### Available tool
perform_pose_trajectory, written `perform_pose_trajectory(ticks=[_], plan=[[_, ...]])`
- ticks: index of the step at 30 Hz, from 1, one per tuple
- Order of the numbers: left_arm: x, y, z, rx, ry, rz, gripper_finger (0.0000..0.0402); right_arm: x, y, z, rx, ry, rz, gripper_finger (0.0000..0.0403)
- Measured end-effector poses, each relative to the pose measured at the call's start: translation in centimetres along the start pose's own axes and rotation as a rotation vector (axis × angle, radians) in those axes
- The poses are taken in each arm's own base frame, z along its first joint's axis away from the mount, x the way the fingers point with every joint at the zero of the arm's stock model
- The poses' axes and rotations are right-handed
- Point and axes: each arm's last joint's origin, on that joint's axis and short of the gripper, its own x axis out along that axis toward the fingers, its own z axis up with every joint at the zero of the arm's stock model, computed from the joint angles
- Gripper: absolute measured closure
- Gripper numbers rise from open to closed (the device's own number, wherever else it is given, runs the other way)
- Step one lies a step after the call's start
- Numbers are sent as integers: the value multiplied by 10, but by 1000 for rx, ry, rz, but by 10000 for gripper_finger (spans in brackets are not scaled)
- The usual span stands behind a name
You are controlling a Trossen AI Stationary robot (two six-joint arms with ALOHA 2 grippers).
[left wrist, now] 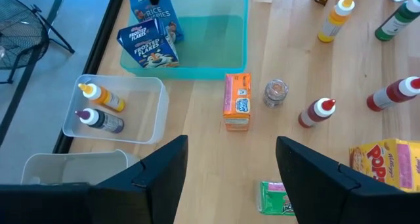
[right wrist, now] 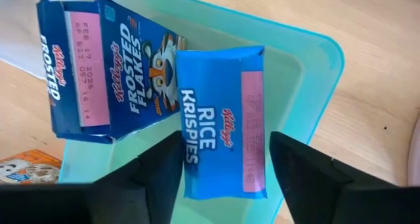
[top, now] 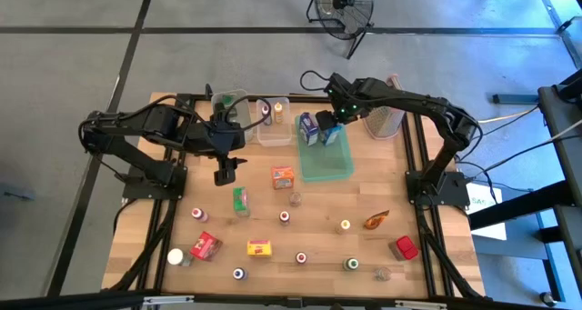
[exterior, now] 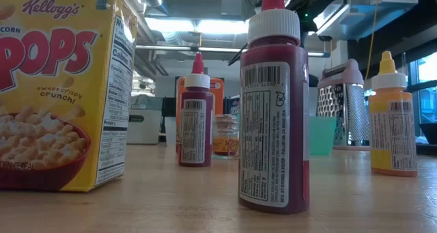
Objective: Pick & Place Kitchen Items
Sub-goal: Put the light blue cereal box into the blue bin, then put the white spice bottle into the gray bin
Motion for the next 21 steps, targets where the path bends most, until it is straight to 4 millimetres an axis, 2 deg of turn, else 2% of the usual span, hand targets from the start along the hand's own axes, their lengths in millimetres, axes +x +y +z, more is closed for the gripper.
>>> perform_pose_trajectory(ticks=[6, 10, 16, 21], plan=[[0, 0, 0, 0, 0, 0, 176, -1, 1, 1, -13, 13, 29, 155], [0, 0, 0, 0, 0, 0, 176, -13, 8, 8, -29, -29, 58, 153], [0, 0, 0, -10, 1, -1, 176, -41, 23, 18, -79, -94, 110, 153], [0, 0, 0, -11, 3, 0, 176, -83, 32, 22, -136, -111, 106, 153]])
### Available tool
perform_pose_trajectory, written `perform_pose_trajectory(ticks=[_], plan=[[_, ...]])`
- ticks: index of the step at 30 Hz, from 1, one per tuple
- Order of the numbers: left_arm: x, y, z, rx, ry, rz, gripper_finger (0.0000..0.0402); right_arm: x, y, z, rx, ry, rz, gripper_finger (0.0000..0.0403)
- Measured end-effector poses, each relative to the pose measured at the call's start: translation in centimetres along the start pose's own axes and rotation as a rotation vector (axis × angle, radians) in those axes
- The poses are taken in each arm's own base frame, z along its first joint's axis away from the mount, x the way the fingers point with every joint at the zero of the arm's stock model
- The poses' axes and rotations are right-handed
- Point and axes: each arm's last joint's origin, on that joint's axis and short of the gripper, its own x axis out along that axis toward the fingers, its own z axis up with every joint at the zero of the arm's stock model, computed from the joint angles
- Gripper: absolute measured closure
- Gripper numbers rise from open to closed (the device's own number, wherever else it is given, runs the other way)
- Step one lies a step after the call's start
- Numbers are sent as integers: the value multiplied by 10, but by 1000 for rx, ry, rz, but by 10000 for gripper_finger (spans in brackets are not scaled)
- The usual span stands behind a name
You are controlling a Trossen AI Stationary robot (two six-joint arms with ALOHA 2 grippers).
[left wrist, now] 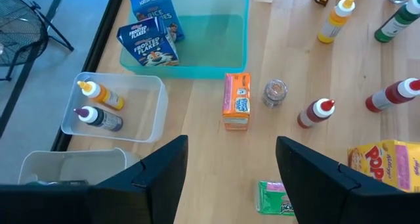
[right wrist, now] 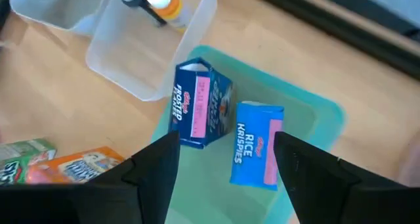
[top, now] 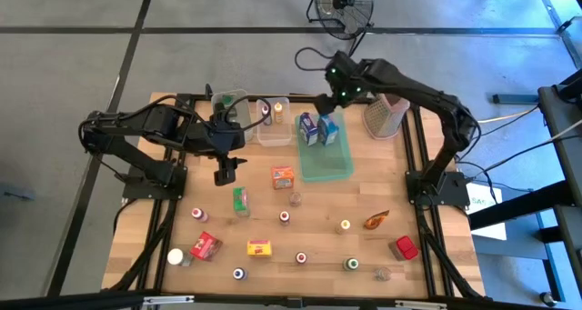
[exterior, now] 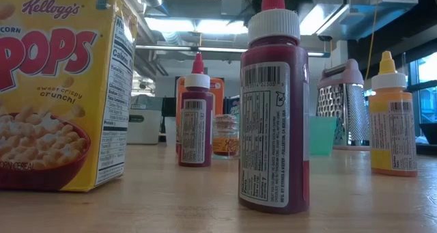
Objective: Pick & Place Kitchen Items
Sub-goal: Put the white spice bottle into the gray bin
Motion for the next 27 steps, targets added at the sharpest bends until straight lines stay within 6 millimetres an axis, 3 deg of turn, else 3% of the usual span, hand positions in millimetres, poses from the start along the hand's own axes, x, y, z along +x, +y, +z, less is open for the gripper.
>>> perform_pose_trajectory(ticks=[6, 14, 19, 27], plan=[[0, -1, 0, 0, 12, -40, 176, -54, 26, -13, -163, -7, 82, 153], [0, -1, -2, -11, 34, -57, 176, -109, 64, -63, -341, -62, 249, 153], [0, -1, -2, -9, 35, -63, 176, -131, 90, -95, -467, -96, 373, 153], [-10, 0, -21, 1, 178, -82, 176, -142, 125, -131, -607, -117, 513, 153]])
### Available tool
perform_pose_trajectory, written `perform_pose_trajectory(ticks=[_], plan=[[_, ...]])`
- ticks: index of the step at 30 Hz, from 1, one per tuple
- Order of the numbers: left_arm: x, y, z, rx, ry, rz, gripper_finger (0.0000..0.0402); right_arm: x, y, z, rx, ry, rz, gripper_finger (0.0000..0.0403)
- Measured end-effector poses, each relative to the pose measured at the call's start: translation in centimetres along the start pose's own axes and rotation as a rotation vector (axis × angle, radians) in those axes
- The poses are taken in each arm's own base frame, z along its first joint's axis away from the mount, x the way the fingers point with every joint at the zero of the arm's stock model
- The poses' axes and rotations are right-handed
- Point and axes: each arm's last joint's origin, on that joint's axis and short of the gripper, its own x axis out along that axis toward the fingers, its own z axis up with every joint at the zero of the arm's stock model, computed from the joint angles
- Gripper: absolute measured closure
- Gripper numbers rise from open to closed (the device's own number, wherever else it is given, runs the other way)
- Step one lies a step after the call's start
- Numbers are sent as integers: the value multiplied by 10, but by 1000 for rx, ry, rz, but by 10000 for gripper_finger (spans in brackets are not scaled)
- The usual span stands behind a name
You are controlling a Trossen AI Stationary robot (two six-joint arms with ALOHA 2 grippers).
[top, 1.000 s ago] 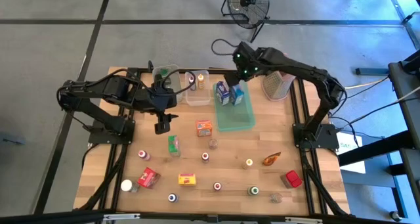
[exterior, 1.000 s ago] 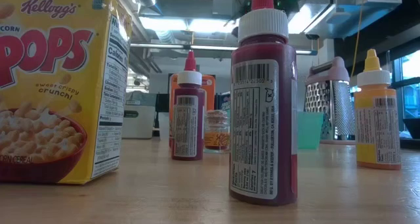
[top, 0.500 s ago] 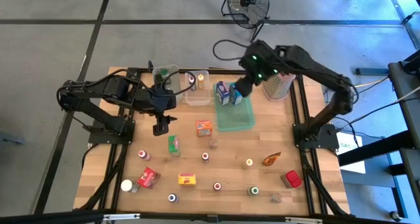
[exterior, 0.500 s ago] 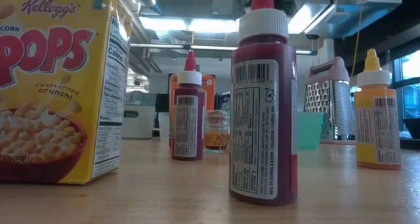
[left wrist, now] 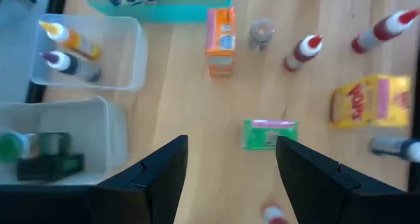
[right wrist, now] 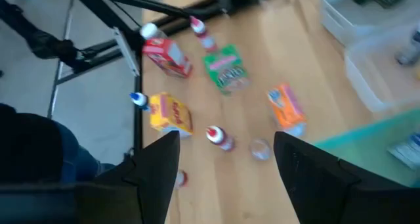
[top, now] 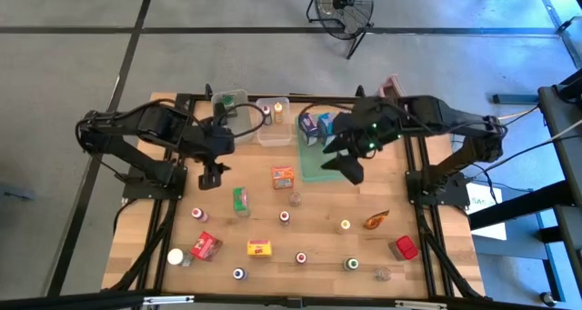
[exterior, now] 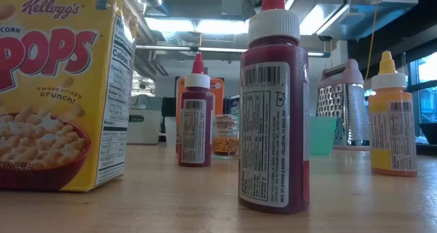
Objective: Pick & Place Kitchen Items
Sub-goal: Put the white spice bottle into the gray bin
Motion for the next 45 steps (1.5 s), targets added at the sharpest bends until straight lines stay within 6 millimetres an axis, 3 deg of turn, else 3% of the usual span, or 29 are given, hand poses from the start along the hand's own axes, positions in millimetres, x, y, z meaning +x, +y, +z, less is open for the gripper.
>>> perform_pose_trajectory(ticks=[12, 19, 30, 45], plan=[[-4, -46, 0, 62, -78, -179, 175, 10, 29, -3, -8, -89, -4, 153], [-7, -68, -7, 57, -79, -241, 172, 29, 40, -6, 3, -78, -8, 153], [-7, -78, -8, 111, -104, -253, 112, 60, 56, -12, -26, -27, 9, 153], [-6, -74, 0, 256, -201, -166, 109, 65, 63, -18, -13, -1, 17, 153]])
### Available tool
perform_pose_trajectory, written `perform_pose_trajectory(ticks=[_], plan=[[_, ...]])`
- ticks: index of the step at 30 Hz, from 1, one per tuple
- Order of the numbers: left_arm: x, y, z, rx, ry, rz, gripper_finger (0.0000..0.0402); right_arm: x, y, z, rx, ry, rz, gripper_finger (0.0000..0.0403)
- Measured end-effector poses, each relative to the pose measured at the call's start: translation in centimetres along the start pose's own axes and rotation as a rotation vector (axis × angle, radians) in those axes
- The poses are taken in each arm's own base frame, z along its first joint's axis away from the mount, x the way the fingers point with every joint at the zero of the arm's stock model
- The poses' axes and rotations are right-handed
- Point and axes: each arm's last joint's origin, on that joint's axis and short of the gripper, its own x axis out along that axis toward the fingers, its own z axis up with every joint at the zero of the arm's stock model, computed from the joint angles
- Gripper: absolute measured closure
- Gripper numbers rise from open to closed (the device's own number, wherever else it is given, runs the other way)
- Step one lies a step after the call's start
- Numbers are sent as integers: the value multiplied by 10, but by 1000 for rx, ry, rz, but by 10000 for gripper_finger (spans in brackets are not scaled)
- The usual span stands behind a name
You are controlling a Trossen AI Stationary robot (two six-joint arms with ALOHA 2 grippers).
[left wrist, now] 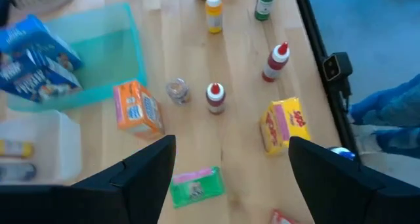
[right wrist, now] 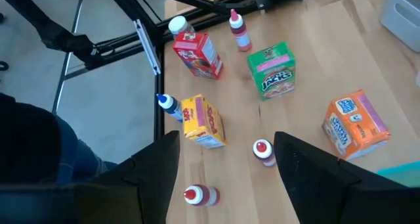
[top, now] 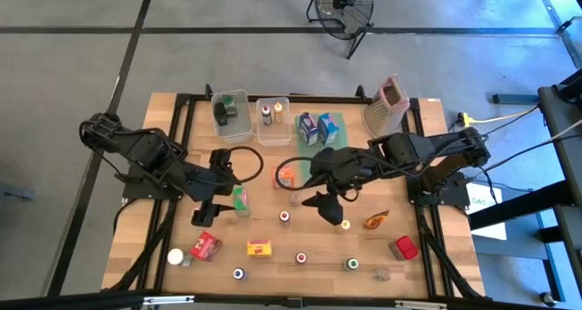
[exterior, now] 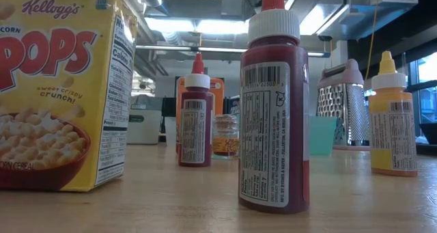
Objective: Pick & Place Kitchen Items
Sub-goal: Put the white spice bottle into the gray bin
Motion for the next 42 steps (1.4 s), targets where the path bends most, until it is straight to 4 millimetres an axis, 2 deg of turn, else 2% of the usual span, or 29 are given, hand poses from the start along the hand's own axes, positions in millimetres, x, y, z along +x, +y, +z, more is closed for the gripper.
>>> perform_pose_trajectory(ticks=[6, 19, 22, 28, 36, 39, 42], plan=[[1, 1, 2, 44, -22, 45, 107, 0, -1, 0, 24, 0, -2, 153], [0, 0, 1, 25, -20, 48, 69, 0, -1, 1, 22, -12, -14, 153], [-9, 5, -6, 4, -1, 58, 68, 0, -3, 2, 9, -14, -18, 153], [-27, 12, -20, -168, -1, 121, 68, 0, -9, 6, 15, -23, -35, 153], [-30, -1, -39, -261, 208, 26, 68, 0, -17, 10, 28, -33, -51, 153], [-31, -14, -45, -164, 301, -97, 68, 0, -17, 10, 29, -33, -52, 153], [-31, -31, -49, -22, 318, -155, 68, 0, -15, 9, 25, -30, -48, 153]])
